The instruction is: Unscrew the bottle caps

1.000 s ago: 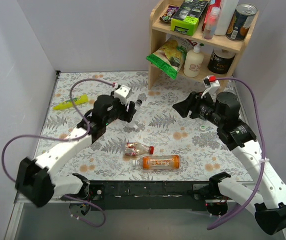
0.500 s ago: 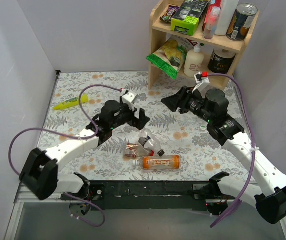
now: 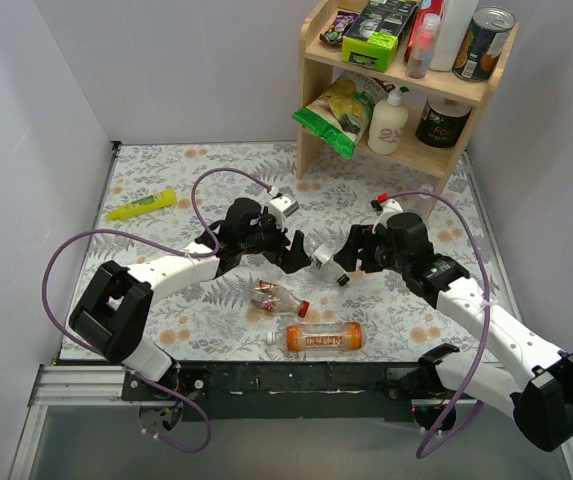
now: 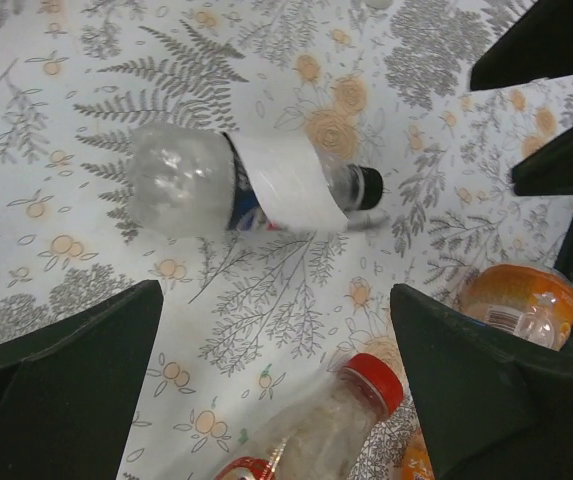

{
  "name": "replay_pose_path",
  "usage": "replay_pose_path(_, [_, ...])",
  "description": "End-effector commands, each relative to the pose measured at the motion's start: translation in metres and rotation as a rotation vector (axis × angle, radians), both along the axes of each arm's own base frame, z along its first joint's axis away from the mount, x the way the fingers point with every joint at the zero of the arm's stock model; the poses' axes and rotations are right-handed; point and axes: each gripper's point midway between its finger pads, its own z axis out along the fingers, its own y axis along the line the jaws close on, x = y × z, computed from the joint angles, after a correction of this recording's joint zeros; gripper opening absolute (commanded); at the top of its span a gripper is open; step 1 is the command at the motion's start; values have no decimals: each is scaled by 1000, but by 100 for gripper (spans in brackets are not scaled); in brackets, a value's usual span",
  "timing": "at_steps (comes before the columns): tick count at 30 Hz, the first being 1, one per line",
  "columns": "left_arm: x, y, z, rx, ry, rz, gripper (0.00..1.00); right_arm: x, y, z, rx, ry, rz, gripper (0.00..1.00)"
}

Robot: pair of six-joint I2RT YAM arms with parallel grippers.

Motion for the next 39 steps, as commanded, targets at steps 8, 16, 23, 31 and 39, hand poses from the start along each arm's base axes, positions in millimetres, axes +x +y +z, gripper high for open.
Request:
replay_pose_path(8, [11, -20, -5, 12, 18, -81, 98, 25, -10, -62, -251, 6, 7, 74])
replay_pose_path(16, [17, -5, 10, 34, -35, 13, 98, 74, -27, -88, -509, -11, -69, 74])
replay_pose_path(23, [16, 2, 27, 23, -78, 36, 98, 95, -23, -78, -588, -85, -41, 75])
replay_pose_path(31, [13, 2, 40, 0, -92, 32, 98, 152, -28, -84, -778, -136, -13, 80])
replay_pose_path(39, [15, 5, 52, -7, -131, 44, 98, 195, -31, -106, -838, -98, 68, 79])
